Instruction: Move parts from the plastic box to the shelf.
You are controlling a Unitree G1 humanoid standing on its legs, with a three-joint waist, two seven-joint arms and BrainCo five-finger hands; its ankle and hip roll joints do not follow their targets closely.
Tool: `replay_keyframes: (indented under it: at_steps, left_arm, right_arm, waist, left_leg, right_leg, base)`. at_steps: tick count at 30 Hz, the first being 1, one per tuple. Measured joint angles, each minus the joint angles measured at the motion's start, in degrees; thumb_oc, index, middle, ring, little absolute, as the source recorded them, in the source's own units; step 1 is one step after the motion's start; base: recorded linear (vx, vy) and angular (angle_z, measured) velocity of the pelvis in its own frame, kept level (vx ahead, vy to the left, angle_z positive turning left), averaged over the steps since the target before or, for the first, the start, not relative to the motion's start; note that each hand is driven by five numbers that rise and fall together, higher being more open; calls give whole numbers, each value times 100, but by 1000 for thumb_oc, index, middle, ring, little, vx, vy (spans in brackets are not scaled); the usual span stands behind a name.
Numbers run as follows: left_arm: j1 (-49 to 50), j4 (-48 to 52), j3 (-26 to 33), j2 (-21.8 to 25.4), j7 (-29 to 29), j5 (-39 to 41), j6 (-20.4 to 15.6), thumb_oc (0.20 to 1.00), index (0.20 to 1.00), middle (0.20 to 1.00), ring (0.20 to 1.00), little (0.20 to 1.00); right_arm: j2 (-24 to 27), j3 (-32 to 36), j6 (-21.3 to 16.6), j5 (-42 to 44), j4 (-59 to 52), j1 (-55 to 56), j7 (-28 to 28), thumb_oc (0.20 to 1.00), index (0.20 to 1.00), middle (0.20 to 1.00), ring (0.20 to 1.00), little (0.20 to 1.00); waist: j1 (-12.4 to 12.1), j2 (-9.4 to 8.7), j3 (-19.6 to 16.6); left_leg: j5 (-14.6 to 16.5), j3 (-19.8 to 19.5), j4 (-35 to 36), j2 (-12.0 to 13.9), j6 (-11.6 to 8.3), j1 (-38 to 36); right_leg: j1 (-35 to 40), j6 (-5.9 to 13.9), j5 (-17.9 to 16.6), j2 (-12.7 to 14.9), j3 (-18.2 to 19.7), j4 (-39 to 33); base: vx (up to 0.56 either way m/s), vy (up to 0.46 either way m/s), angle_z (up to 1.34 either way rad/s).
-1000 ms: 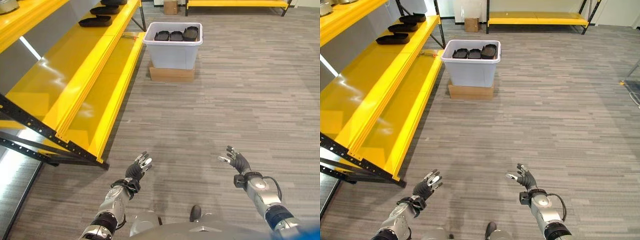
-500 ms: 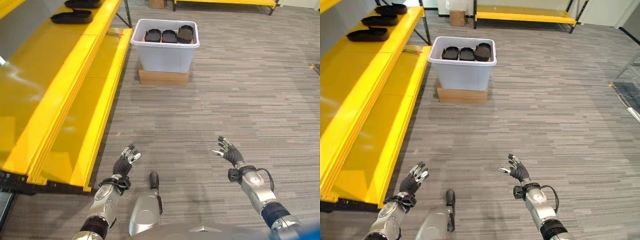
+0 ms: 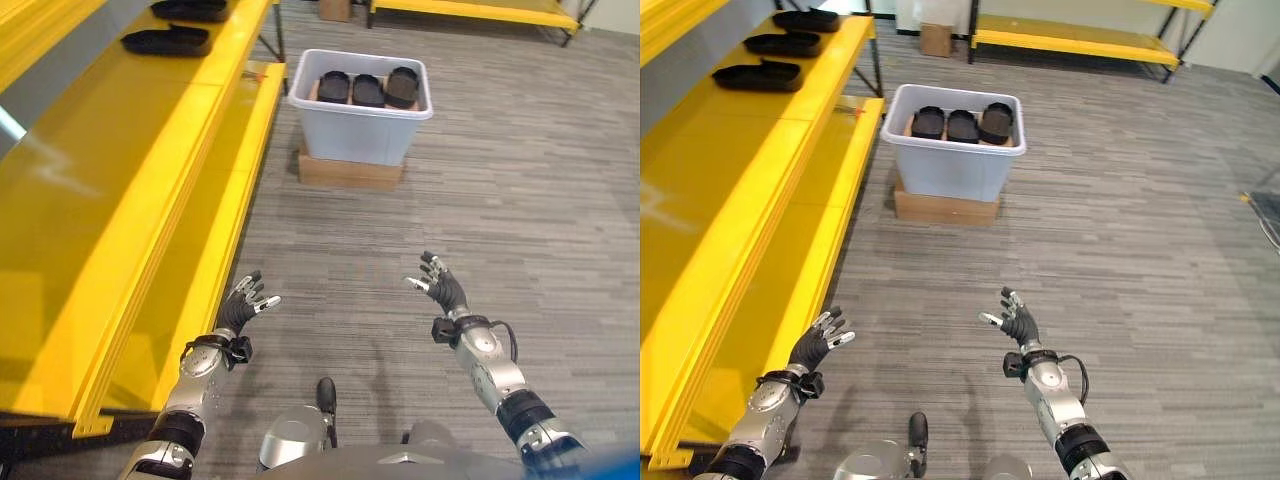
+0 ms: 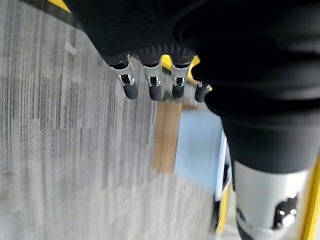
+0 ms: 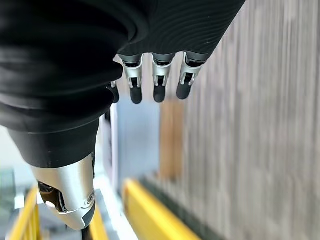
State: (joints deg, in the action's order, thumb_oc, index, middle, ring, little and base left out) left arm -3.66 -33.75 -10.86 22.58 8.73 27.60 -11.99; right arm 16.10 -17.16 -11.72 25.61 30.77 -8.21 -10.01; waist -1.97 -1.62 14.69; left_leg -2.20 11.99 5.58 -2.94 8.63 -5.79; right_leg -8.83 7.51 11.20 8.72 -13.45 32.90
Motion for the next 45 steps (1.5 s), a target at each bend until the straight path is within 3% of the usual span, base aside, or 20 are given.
replay_keyframes:
  at_steps: [4,6,10,13,14,16,18,23,24,26,27,28,30,32,36,38,41,43,44,45]
  left_arm:
    - [-102,76,-45,-120,-22,7,74,1000,1000,1000,1000,1000]
    - [-216,4,-211,-181,-38,52,168,1000,1000,1000,1000,1000]
    - [-87,6,-438,-290,-34,44,188,1000,1000,1000,1000,1000]
    - [-11,62,-428,-353,11,41,200,1000,1000,1000,1000,1000]
    - [2,76,-427,-463,12,44,236,1000,1000,1000,1000,1000]
    - [119,150,-489,-669,79,45,275,1000,1000,1000,1000,1000]
    - [258,145,-481,-633,80,52,288,1000,1000,1000,1000,1000]
    - [270,138,-283,-607,51,128,305,1000,1000,1000,1000,1000]
    - [270,84,-173,-606,22,249,289,1000,1000,1000,1000,1000]
    - [277,5,-9,-638,-11,265,260,1000,1000,1000,1000,1000]
    - [345,-4,16,-637,-53,314,215,1000,1000,1000,1000,1000]
    - [364,-3,20,-633,-62,415,155,1000,1000,1000,1000,1000]
    - [443,1,85,-630,-160,559,36,1000,1000,1000,1000,1000]
    - [531,1,152,-618,-279,554,-15,1000,1000,1000,1000,1000]
    - [531,-47,257,-598,-322,556,-143,1000,1000,1000,1000,1000]
    - [493,-230,425,-606,-399,559,-192,1000,1000,1000,1000,1000]
    - [448,-500,569,-629,-413,557,-209,1000,1000,1000,1000,1000]
    - [609,-513,555,-754,-425,553,-215,1000,1000,1000,1000,1000]
    - [601,-560,499,-758,-462,553,-215,1000,1000,1000,1000,1000]
    - [506,-560,455,-760,-523,539,-222,1000,1000,1000,1000,1000]
  right_arm:
    - [85,175,-9,-5,2,222,-429,1000,1000,1000,1000,1000]
    - [54,378,-9,-4,2,347,-660,1000,1000,1000,1000,1000]
    - [-41,563,-3,-139,-14,512,-698,1000,1000,1000,1000,1000]
    - [2,583,0,-225,-75,667,-647,1000,1000,1000,1000,1000]
    - [92,604,2,-228,-63,670,-624,1000,1000,1000,1000,1000]
    - [320,618,7,-311,-63,612,-519,1000,1000,1000,1000,1000]
    - [440,508,4,-447,-76,350,-306,1000,1000,1000,1000,1000]
    - [714,470,6,-442,-214,136,73,1000,1000,1000,1000,1000]
    - [711,469,14,-443,-203,131,208,1000,1000,1000,1000,1000]
    - [679,468,47,-445,-179,146,390,1000,1000,1000,1000,1000]
    - [642,410,67,-448,-119,145,526,1000,1000,1000,1000,1000]
    - [640,346,72,-448,-111,174,541,1000,1000,1000,1000,1000]
    - [584,248,91,-444,-51,195,562,1000,1000,1000,1000,1000]
    - [521,239,91,-446,-40,267,570,1000,1000,1000,1000,1000]
    - [518,138,95,-447,-8,318,550,1000,1000,1000,1000,1000]
    - [508,40,94,-447,16,318,533,1000,1000,1000,1000,1000]
    - [492,50,95,-446,25,348,518,1000,1000,1000,1000,1000]
    - [589,71,91,-447,30,455,519,1000,1000,1000,1000,1000]
    - [548,75,96,-447,107,479,509,1000,1000,1000,1000,1000]
    - [496,75,96,-444,111,487,521,1000,1000,1000,1000,1000]
  waist:
    - [270,48,5]
    - [441,67,6]
    - [563,153,-45]
    - [575,54,-128]
    - [589,196,-131]
    - [602,491,-180]
    - [594,503,-168]
    - [589,380,-225]
    - [556,321,-243]
    - [482,196,-261]
    - [370,102,-204]
    - [393,62,-177]
    - [290,-38,-120]
    - [267,14,-143]
    - [218,137,-210]
    - [133,72,-173]
    - [119,-70,-94]
    - [108,188,-187]
    - [107,183,-234]
    - [103,134,-203]
  left_leg:
    - [235,-2,-13,-23,-163,-209]
    - [334,-47,-32,-106,-245,-408]
    - [711,-144,-92,38,-486,-840]
    - [990,-347,-124,231,-871,-1175]
    - [1088,-380,-166,411,-976,-1233]
    - [1001,-302,-395,778,-1044,-1300]
    - [750,-79,-814,1023,-1186,-1330]
    - [476,-44,-2056,1420,-1468,-918]
    - [241,-170,-2681,1529,-1771,-603]
    - [-648,-509,-4164,1606,-1949,303]
    - [-541,-693,-5514,1578,-1775,1337]
    - [-192,-652,-5995,1520,-1465,1911]
    - [197,-298,-5368,1310,-1119,2346]
    - [225,333,-3446,1265,-1036,2230]
    - [-155,-9,-1016,1060,-1175,1950]
    - [-408,-333,-532,1150,-1104,1861]
    - [-502,-258,-334,1223,-1055,1709]
    - [-527,38,-464,1334,-530,1339]
    - [-976,60,-402,1227,-751,1158]
    - [-945,62,-334,1066,-663,1093]
  right_leg:
    - [-269,52,-928,150,-159,-2498]
    - [-280,114,-1701,570,-105,-3858]
    - [-239,175,-2055,828,-165,-3856]
    - [245,86,-2139,663,-57,-3840]
    - [318,58,-2382,513,35,-3757]
    - [471,-253,-2270,52,131,-3585]
    - [392,-551,-1831,-134,101,-2969]
    - [127,-851,-829,-266,6,-1857]
    - [132,-998,-581,-362,-13,-1714]
    - [182,-1158,-432,-398,54,-1735]
    - [449,-1263,-484,-386,160,-1996]
    - [642,-1295,-475,-388,120,-2160]
    - [1072,-1291,-484,-424,102,-2515]
    - [1541,-1268,-493,-620,35,-2953]
    - [1946,-1081,-396,-854,15,-3206]
    - [2054,-970,-329,-823,162,-3222]
    - [2312,-797,-224,-631,187,-3211]
    - [2553,-489,-34,-598,167,-2970]
    - [2542,-274,164,-422,143,-2585]
    - [2298,-241,273,-196,79,-2193]
  base:
    - [325,-99,-1]
    - [419,-145,11]
    - [444,-153,9]
    - [499,-180,36]
    - [702,-248,67]
    - [512,-174,27]
    - [374,-147,-28]
    - [366,-226,-14]
    - [351,-257,-6]
    - [302,-176,-21]
    - [325,-75,-24]
    - [355,-3,-20]
    - [326,132,-14]
    - [288,218,-15]
    - [303,271,-16]
    - [250,316,-33]
    - [174,312,-12]
    - [184,426,-15]
    - [139,356,-1]
    - [169,438,9]
